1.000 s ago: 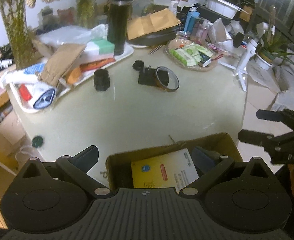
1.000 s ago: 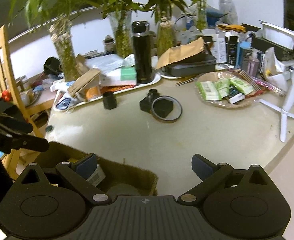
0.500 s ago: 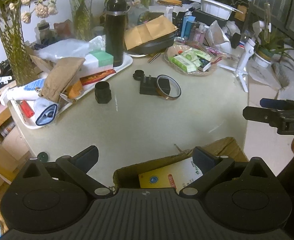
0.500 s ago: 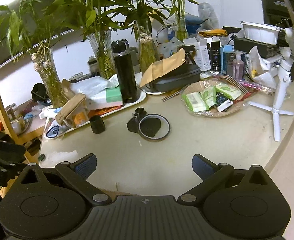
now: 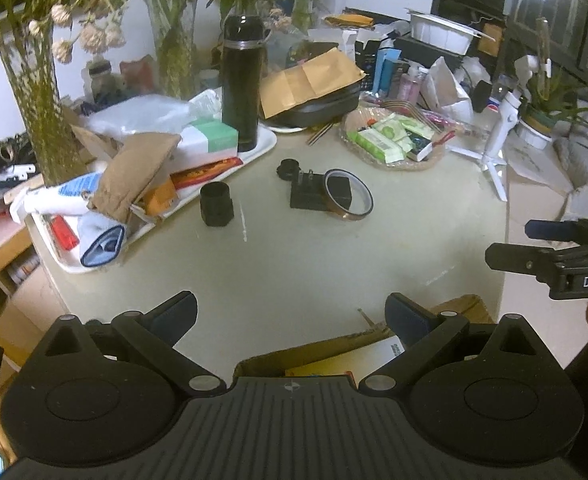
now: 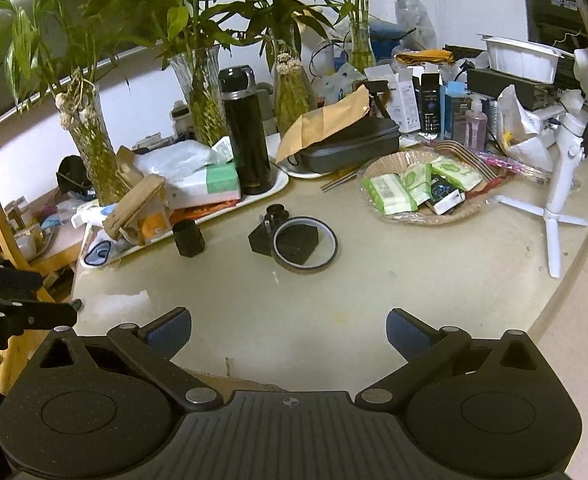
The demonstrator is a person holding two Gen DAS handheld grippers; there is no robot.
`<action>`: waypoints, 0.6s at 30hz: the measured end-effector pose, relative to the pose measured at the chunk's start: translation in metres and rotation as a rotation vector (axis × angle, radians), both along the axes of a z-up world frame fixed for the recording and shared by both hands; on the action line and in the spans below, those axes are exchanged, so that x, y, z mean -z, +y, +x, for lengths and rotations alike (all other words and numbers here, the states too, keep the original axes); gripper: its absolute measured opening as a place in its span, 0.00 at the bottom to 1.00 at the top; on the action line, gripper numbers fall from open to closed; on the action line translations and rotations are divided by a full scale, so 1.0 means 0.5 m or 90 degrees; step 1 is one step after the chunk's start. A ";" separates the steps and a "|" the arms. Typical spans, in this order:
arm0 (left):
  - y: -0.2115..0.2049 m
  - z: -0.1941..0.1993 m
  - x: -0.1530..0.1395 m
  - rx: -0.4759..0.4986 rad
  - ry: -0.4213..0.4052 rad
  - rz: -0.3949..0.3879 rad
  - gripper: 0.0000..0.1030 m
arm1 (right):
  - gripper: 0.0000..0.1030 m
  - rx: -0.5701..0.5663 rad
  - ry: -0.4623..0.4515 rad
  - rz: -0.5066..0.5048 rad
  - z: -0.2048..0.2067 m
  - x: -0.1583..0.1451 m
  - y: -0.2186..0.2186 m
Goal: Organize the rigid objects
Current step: 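Move the open right gripper back over the thin black ring on the table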
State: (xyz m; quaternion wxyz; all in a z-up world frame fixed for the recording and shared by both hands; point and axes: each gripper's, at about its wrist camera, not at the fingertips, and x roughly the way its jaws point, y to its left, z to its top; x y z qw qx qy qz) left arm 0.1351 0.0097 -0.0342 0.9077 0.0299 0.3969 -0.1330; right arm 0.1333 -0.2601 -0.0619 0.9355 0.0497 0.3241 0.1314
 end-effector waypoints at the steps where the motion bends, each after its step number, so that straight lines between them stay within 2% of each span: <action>1: -0.001 0.000 0.002 0.001 -0.001 0.003 1.00 | 1.00 -0.002 0.000 -0.001 0.000 -0.001 0.001; 8: 0.007 0.002 0.003 -0.013 -0.012 -0.029 1.00 | 1.00 0.003 0.004 -0.020 0.001 -0.001 0.008; 14: 0.017 0.008 0.013 -0.025 0.000 -0.011 1.00 | 1.00 -0.020 0.005 -0.039 -0.001 -0.004 0.027; 18: 0.026 0.009 0.003 -0.022 -0.009 -0.022 1.00 | 1.00 -0.028 -0.005 -0.033 -0.002 -0.015 0.029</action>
